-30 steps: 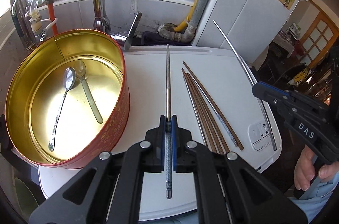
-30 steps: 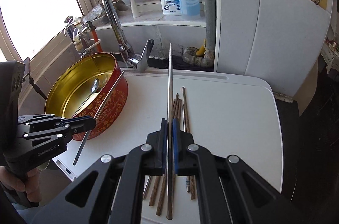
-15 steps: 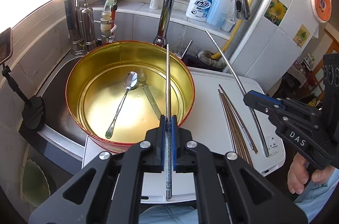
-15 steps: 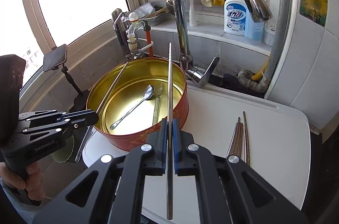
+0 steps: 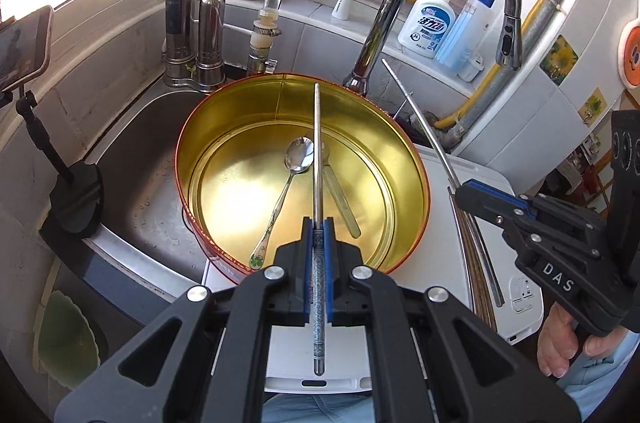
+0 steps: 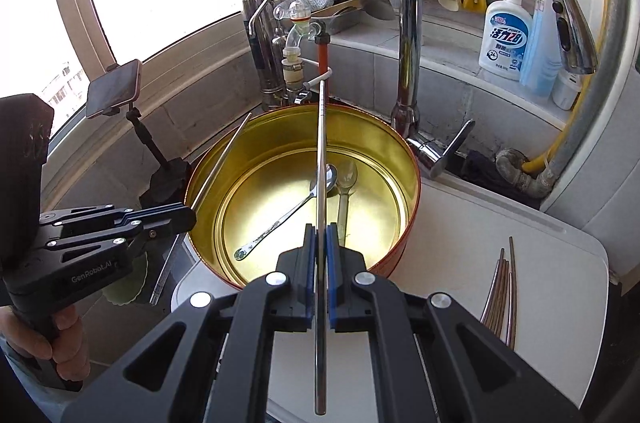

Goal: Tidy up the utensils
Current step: 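Lift both steel chopsticks and lower them into the tin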

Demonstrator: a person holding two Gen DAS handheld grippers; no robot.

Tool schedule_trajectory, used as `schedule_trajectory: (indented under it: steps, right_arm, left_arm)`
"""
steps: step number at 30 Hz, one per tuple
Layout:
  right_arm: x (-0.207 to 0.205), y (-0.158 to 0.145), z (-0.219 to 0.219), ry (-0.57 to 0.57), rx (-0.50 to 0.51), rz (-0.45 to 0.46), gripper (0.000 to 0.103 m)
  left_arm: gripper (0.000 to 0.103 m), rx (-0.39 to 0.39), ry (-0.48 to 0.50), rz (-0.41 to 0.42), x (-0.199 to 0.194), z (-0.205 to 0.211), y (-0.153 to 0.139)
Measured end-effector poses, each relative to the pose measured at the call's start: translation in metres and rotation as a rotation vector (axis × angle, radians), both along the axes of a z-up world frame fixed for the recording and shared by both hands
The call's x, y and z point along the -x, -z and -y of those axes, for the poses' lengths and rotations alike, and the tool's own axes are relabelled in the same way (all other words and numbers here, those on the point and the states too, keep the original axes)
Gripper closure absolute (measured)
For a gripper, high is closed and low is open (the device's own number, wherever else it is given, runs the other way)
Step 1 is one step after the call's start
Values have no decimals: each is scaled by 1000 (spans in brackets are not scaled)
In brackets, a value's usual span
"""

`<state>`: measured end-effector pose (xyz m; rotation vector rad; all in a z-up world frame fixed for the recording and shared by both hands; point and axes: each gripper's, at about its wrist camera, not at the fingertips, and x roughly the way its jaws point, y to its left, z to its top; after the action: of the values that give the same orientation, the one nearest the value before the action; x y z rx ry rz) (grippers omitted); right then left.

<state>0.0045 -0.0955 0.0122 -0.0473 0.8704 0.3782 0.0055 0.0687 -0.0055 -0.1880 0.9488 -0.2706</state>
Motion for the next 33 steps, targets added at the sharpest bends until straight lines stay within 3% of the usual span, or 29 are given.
schedule_trajectory:
  steps: [17, 26, 33]
  right_arm:
    - [-96, 43, -27, 115, 16, -199, 97]
    - [-123, 79, -40, 119, 24, -308, 97]
    - [-140, 106, -42, 154, 42, -376, 97]
  left_arm:
    - [98, 39, 126, -126, -120, -14, 39]
    - [98, 14, 169, -218, -141, -5, 70]
    - [98, -89, 185, -264, -143, 6, 92]
